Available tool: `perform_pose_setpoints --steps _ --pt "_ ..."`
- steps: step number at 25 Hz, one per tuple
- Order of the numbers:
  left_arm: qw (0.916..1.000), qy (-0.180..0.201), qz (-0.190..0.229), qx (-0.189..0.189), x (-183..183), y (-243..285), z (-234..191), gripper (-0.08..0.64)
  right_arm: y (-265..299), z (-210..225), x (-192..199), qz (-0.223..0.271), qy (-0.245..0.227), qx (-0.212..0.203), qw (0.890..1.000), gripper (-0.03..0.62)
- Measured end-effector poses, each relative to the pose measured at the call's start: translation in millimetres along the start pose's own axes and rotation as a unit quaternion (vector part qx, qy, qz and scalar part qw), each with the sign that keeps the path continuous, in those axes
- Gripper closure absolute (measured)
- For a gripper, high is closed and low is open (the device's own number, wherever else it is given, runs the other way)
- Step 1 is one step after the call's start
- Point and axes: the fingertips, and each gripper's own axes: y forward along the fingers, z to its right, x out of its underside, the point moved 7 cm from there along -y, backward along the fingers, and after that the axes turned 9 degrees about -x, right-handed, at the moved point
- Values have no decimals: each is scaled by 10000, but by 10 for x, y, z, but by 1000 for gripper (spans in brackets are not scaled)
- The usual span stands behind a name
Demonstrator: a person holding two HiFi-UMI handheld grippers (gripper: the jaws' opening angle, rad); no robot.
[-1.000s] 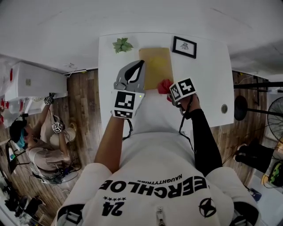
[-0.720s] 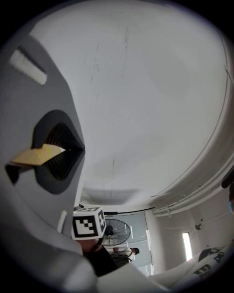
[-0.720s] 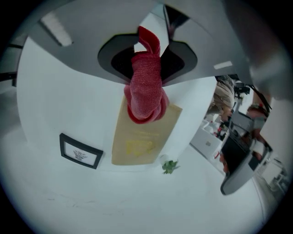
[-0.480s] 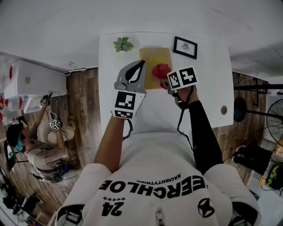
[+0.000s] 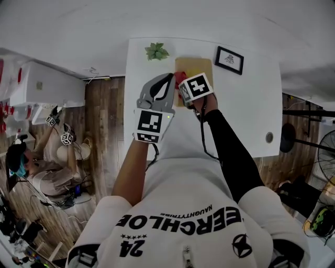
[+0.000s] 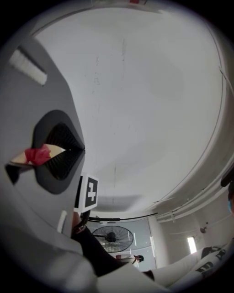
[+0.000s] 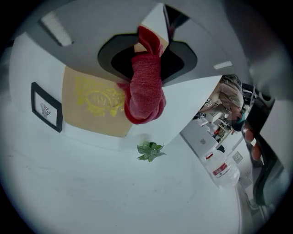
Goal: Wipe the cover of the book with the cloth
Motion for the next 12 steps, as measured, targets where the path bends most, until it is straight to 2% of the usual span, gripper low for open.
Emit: perform_pose_setpoints --steps 3,7,12 --pt "10000 -23 -25 -16 10 28 -12 514 -71 121 28 48 186 -64 9998 488" --pt "9999 18 25 104 -30 100 64 514 -293 436 165 0 124 603 9981 486" --pt "9997 11 -34 241 1 167 162 514 -560 849 443 28 558 724 9958 486"
